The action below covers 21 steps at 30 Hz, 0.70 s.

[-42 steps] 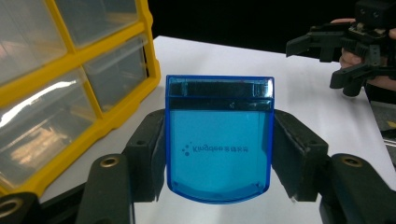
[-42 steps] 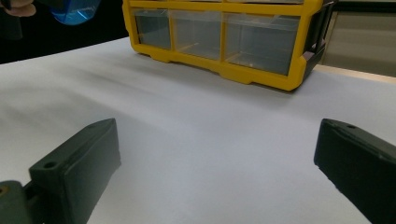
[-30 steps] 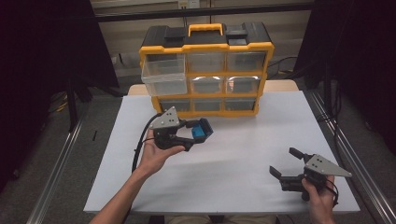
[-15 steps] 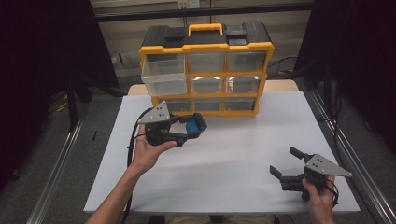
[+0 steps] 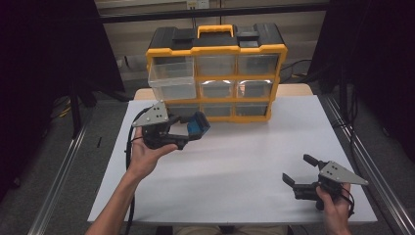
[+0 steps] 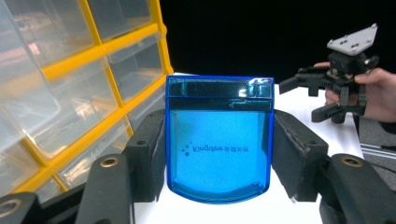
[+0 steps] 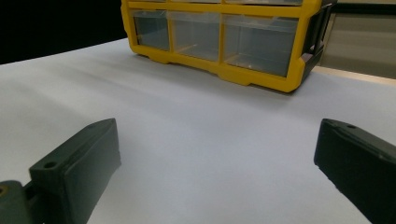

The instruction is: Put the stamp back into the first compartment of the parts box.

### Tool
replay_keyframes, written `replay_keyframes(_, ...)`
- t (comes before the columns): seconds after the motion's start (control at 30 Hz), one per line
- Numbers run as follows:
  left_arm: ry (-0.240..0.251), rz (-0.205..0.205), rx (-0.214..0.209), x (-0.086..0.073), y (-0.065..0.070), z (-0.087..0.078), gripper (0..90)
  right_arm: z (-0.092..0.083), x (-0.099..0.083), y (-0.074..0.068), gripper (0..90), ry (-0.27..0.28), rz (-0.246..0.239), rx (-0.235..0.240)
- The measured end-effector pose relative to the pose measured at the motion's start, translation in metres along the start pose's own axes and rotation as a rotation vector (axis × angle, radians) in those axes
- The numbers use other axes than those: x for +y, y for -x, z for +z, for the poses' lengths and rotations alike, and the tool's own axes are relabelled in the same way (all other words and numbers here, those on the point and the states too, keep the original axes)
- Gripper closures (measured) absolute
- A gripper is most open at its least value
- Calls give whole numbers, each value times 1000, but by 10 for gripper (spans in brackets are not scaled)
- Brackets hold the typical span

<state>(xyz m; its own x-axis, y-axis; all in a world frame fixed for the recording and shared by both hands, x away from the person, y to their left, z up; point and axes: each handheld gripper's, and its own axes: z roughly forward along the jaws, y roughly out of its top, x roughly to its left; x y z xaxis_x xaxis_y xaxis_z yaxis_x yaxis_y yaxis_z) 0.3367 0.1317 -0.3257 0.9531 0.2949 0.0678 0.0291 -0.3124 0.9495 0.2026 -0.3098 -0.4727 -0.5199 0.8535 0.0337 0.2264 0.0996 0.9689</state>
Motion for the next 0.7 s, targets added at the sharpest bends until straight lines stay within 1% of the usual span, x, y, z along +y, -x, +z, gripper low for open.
replay_keyframes(0.17,-3,-2,-3,6,-1,-3,416,0,0,0,2,1,4,-5)
replay_keyframes(0.2,1,3,-3,8,-2,-5,416,0,0,0,1,1,5,-5)
replay_keyframes(0.23,12,-12,-4,10,-3,-6,416,0,0,0,1,2,6,-4)
replay_keyframes(0.27,-5,-1,-1,13,-4,-8,417,0,0,0,1,3,7,-3)
replay_keyframes(0.3,-16,-5,-5,15,-5,-9,416,0,0,0,1,5,10,-4)
replay_keyframes(0.33,-16,-5,-5,15,-5,-9,416,0,0,1,1,8,6,-10)
replay_keyframes(0.43,-32,5,-1,23,-7,-16,416,-1,0,1,1,11,7,-10)
replay_keyframes(0.47,-38,7,1,27,-7,-20,416,-1,0,1,1,13,8,-12)
replay_keyframes(0.5,-38,7,1,27,-7,-20,416,-1,0,1,1,13,8,-12)
replay_keyframes(0.53,-52,8,10,32,-8,-25,416,0,0,1,1,14,9,-14)
replay_keyframes(0.63,-55,12,17,36,-9,-29,416,0,0,0,1,17,8,-8)
replay_keyframes(0.7,-46,8,24,40,-12,-35,416,0,0,0,1,22,9,-10)
